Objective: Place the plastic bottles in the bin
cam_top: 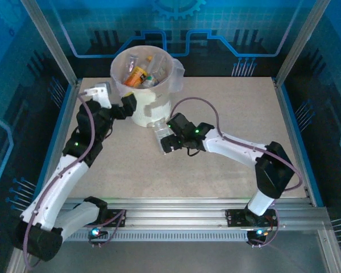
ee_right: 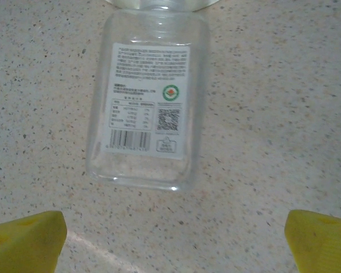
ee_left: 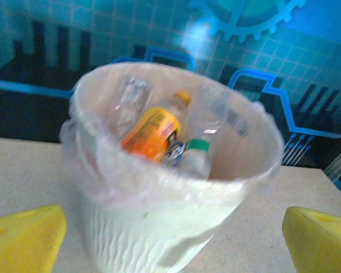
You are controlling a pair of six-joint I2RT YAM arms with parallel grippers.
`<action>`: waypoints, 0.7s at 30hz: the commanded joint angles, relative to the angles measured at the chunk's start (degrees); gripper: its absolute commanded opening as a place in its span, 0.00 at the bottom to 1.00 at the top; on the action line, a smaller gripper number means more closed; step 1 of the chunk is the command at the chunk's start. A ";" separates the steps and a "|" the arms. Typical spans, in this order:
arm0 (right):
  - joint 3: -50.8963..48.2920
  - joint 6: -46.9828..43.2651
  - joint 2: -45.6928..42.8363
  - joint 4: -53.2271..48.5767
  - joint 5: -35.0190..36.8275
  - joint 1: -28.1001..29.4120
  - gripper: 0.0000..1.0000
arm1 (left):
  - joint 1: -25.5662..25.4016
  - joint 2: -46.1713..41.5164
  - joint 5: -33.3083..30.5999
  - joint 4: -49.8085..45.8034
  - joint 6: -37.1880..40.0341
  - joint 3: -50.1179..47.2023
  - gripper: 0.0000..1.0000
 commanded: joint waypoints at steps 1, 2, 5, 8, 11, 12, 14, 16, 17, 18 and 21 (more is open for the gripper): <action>3.39 -1.49 3.36 0.05 -3.78 0.52 1.00 | -0.25 -4.56 -4.56 2.10 -5.39 -4.37 0.99; 3.86 -1.61 4.25 0.22 -4.54 0.37 1.00 | -0.21 -5.55 -4.87 1.45 -5.86 -5.43 0.99; 4.89 -1.58 6.69 1.13 -7.29 -0.14 1.00 | -0.21 -8.01 -4.65 -1.44 -7.94 -8.47 0.99; 5.62 -1.42 8.63 1.74 -8.56 -0.83 1.00 | -0.25 -9.25 -4.22 -5.83 -9.88 -11.18 0.99; 7.06 -1.99 10.33 1.65 -8.34 -0.97 1.00 | -0.30 -9.30 -3.67 -9.51 -12.76 -14.23 0.99; 7.63 -2.21 10.92 1.55 -8.13 -1.10 1.00 | -0.30 -9.21 -3.15 -10.24 -14.04 -15.52 0.99; 8.52 -2.24 12.02 1.18 -7.32 -1.27 1.00 | -0.30 -9.15 -1.87 -10.92 -16.54 -17.96 0.99; 9.31 -2.33 13.08 0.64 -6.00 -1.24 1.00 | -0.30 -8.96 -0.62 -10.67 -18.68 -20.39 0.99; 9.72 -2.33 13.58 0.31 -5.34 -1.23 1.00 | -0.30 -8.82 -0.31 -10.48 -19.40 -21.22 0.99; 9.97 -2.23 14.04 -0.01 -4.52 -1.23 1.00 | -0.30 -8.64 0.00 -10.19 -19.86 -21.94 0.99; 10.59 -2.22 15.00 -0.28 -2.97 -1.23 1.00 | -0.30 -7.61 0.53 -9.63 -20.43 -22.83 0.99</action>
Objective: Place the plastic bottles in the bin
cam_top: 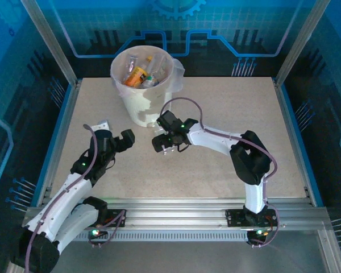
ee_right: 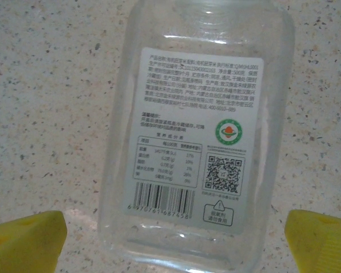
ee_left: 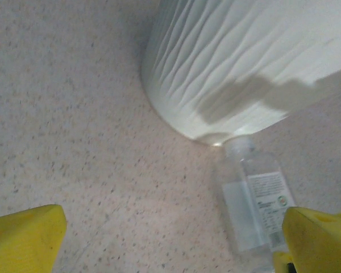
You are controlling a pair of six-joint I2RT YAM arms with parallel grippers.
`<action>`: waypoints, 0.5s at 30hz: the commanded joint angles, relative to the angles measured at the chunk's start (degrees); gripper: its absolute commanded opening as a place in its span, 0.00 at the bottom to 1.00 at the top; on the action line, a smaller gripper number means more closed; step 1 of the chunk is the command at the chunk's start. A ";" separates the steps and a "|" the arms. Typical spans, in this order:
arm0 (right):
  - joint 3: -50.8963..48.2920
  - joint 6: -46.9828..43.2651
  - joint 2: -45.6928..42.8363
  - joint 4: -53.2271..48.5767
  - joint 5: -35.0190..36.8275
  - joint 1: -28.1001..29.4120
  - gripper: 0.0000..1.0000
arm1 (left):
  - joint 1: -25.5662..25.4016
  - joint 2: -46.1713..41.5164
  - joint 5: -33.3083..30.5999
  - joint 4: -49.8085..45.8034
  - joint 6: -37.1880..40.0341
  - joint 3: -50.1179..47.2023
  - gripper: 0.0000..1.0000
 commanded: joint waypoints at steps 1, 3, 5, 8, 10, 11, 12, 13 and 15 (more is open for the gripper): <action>1.96 -0.79 1.72 -1.48 2.50 -0.36 1.00 | -0.30 0.71 1.75 0.49 -2.88 -0.53 0.99; 2.20 -1.27 2.16 -1.41 2.87 -0.23 1.00 | -0.30 1.54 1.84 1.04 -2.84 -0.63 0.99; 2.41 -1.75 2.69 -1.40 3.44 -0.14 1.00 | -0.30 2.37 1.82 1.65 -2.91 -0.85 0.99; 2.82 -2.31 3.45 -1.23 3.91 -0.15 1.00 | -0.30 3.70 2.19 2.40 -3.03 -1.07 0.99; 2.82 -2.70 3.91 -0.78 3.68 -0.16 1.00 | -0.33 4.51 2.37 2.87 -3.20 -1.32 0.99; 2.82 -2.95 4.05 -0.40 3.59 -0.17 1.00 | -0.30 4.77 2.45 3.03 -3.28 -1.42 0.99; 2.76 -3.20 4.28 -0.10 3.58 -0.19 1.00 | -0.29 5.03 2.46 3.26 -3.37 -1.55 0.99; 2.88 -3.32 4.63 0.14 3.58 -0.16 1.00 | -0.30 5.29 2.54 3.52 -3.44 -1.62 0.99; 3.41 -3.59 5.46 0.27 3.43 -0.13 1.00 | -0.30 5.65 2.62 3.78 -3.56 -1.71 0.99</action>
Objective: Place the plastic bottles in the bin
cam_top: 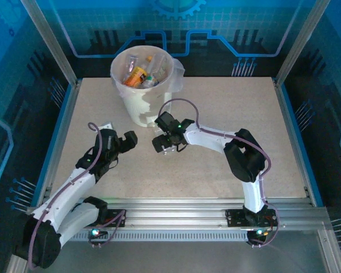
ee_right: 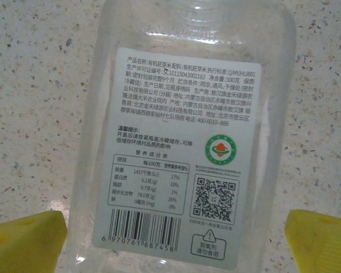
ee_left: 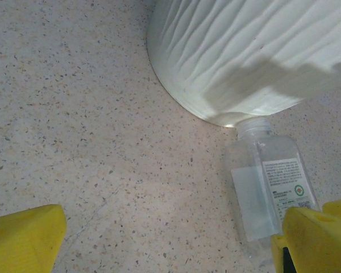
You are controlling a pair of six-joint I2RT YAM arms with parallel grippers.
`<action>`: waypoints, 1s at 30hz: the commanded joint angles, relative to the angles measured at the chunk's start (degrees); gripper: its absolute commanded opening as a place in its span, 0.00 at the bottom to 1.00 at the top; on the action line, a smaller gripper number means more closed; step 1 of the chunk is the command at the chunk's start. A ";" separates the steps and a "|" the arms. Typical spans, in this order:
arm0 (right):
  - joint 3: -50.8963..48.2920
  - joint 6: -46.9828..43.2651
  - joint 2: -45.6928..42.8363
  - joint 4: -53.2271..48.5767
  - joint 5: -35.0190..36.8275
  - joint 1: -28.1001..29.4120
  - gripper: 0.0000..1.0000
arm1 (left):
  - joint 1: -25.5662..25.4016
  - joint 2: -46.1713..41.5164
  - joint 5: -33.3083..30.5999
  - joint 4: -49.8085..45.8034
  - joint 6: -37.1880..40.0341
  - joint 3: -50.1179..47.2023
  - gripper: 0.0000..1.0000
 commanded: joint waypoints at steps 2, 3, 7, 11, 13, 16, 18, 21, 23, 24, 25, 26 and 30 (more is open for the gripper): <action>2.19 -1.48 2.75 0.40 0.80 -0.12 1.00 | -0.32 0.68 1.04 1.90 -1.28 -1.01 0.99; 2.41 -1.53 3.27 0.32 1.04 -0.08 1.00 | -0.25 0.92 1.00 1.90 -1.32 -1.09 0.99; 2.66 -1.85 4.61 0.67 0.97 -0.13 1.00 | -0.29 1.87 1.20 2.23 -1.56 -1.15 0.99; 2.93 -2.35 5.86 0.67 1.04 -0.09 1.00 | -0.28 3.00 1.34 2.78 -2.09 -1.10 0.99; 2.71 -2.61 6.17 0.74 1.36 -0.04 1.00 | -0.30 3.53 1.36 2.86 -2.76 -1.10 0.99; 1.70 -3.19 5.85 1.41 1.66 0.10 1.00 | -0.30 4.03 1.35 2.79 -4.07 -1.05 0.99; 0.81 -3.57 5.18 2.00 1.75 0.18 0.97 | -0.30 4.20 1.35 2.67 -4.75 -1.09 0.99; -1.28 -4.04 3.54 3.50 1.66 0.36 0.89 | -0.30 4.51 1.74 2.56 -5.68 -1.03 0.99; -2.41 -3.94 2.31 4.06 1.75 0.50 0.85 | -0.30 4.64 2.56 2.85 -6.01 -1.01 0.99; -3.27 -3.94 1.49 4.54 1.90 0.66 0.84 | -0.30 4.73 2.95 3.04 -6.06 -0.94 0.99; -4.18 -3.78 0.57 5.01 2.14 0.73 0.84 | -0.30 4.79 3.33 3.23 -6.13 -0.94 0.99; -4.88 -3.57 -0.19 5.30 2.26 0.79 0.83 | -0.29 4.85 3.69 3.37 -6.18 -0.96 0.99; -9.50 -2.15 -5.45 7.18 2.78 0.98 0.83 | -0.34 4.82 6.07 4.95 -5.63 -0.82 0.99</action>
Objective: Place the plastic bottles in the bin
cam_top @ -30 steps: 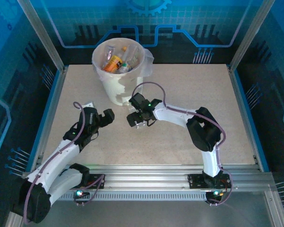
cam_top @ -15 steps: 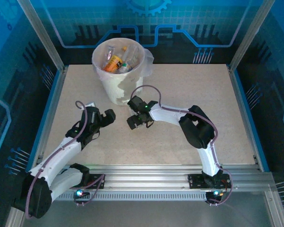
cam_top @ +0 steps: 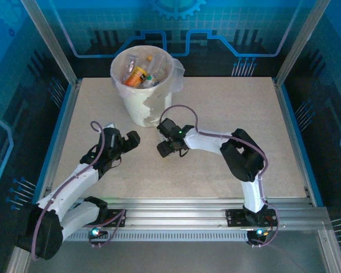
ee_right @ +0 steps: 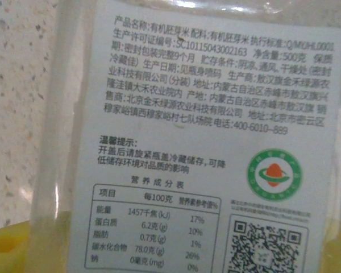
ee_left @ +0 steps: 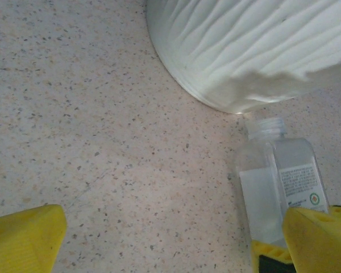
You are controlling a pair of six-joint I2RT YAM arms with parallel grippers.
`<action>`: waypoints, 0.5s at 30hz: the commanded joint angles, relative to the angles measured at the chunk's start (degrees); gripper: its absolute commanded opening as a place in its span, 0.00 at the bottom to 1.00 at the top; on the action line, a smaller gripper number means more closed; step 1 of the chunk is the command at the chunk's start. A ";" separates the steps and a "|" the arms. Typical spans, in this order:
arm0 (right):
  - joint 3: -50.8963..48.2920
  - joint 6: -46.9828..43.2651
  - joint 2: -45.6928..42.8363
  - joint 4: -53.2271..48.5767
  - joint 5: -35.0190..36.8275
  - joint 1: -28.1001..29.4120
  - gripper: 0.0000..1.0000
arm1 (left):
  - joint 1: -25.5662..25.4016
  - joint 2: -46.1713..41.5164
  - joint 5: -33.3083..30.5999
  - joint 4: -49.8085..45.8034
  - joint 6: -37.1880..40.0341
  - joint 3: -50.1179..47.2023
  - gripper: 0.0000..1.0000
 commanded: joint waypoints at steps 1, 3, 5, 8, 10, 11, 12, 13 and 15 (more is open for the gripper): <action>-3.72 1.42 -6.68 2.80 1.41 0.78 0.83 | -0.30 0.09 3.68 2.96 -0.54 -0.61 0.99; -6.79 1.86 -10.16 3.89 2.26 0.78 0.83 | -0.30 0.31 5.99 3.31 -0.49 0.12 0.99; -9.96 2.45 -14.25 4.82 3.45 0.79 0.83 | -0.47 0.52 9.23 3.78 -0.20 1.01 0.99; -14.68 2.67 -20.27 7.67 4.52 0.79 0.83 | -1.55 0.55 13.56 5.87 -0.26 1.78 0.99; -18.47 2.44 -24.79 10.96 4.59 0.74 0.83 | -2.83 0.25 17.14 8.39 -0.95 2.02 0.99; -19.98 2.27 -26.66 12.47 4.55 0.73 0.83 | -3.45 0.06 19.07 10.12 -1.17 2.11 0.99; -21.58 1.95 -28.63 14.38 4.38 0.79 0.83 | -4.23 -0.11 21.51 12.65 -1.38 2.22 0.99; -22.91 1.61 -30.40 15.97 4.12 0.78 0.83 | -5.16 -0.26 23.98 15.52 -1.38 2.35 0.99; -24.62 0.86 -33.17 18.40 3.62 0.92 0.83 | -7.06 -0.23 27.78 20.53 -0.36 2.95 0.99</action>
